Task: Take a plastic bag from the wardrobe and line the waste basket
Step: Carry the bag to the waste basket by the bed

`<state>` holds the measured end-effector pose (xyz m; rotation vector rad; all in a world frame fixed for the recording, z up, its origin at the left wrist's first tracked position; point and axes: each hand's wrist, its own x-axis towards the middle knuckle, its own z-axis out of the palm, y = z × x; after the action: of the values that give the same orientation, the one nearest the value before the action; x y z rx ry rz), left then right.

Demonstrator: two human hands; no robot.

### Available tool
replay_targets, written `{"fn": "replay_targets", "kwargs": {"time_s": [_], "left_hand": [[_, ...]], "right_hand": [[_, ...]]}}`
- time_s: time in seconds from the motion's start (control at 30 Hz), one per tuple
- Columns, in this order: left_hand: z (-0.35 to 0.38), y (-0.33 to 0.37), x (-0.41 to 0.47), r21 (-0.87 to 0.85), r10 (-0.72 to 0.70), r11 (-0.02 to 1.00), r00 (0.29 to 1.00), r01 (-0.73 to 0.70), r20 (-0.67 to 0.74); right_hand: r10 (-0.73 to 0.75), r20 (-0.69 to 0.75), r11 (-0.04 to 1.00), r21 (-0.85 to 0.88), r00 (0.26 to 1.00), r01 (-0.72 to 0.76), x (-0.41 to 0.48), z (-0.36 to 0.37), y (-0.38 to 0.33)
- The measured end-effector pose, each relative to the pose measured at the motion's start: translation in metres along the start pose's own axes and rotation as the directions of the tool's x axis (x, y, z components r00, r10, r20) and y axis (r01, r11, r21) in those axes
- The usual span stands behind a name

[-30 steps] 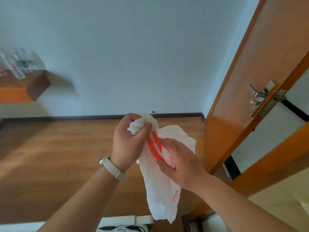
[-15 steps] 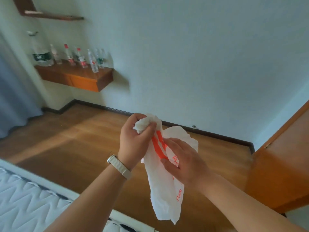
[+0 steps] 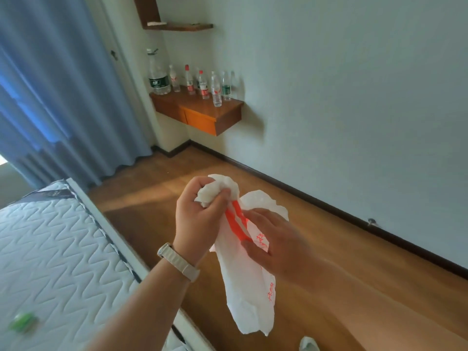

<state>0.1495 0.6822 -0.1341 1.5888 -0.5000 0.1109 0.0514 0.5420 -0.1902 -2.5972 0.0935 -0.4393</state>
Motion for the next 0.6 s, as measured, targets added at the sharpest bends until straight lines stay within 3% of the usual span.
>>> {"fn": "replay_targets", "kwargs": {"time_s": [0.23, 0.6], "left_hand": [[0.11, 0.002, 0.049, 0.103, -0.036, 0.994, 0.995, 0.045, -0.089], [0.223, 0.008, 0.093, 0.148, -0.051, 0.987, 0.992, 0.069, -0.12]], "right_hand": [[-0.052, 0.093, 0.995, 0.091, 0.994, 0.044, 0.05, -0.043, 0.109], [-0.102, 0.025, 0.988, 0.12, 0.994, 0.098, 0.093, -0.097, 0.222]]}}
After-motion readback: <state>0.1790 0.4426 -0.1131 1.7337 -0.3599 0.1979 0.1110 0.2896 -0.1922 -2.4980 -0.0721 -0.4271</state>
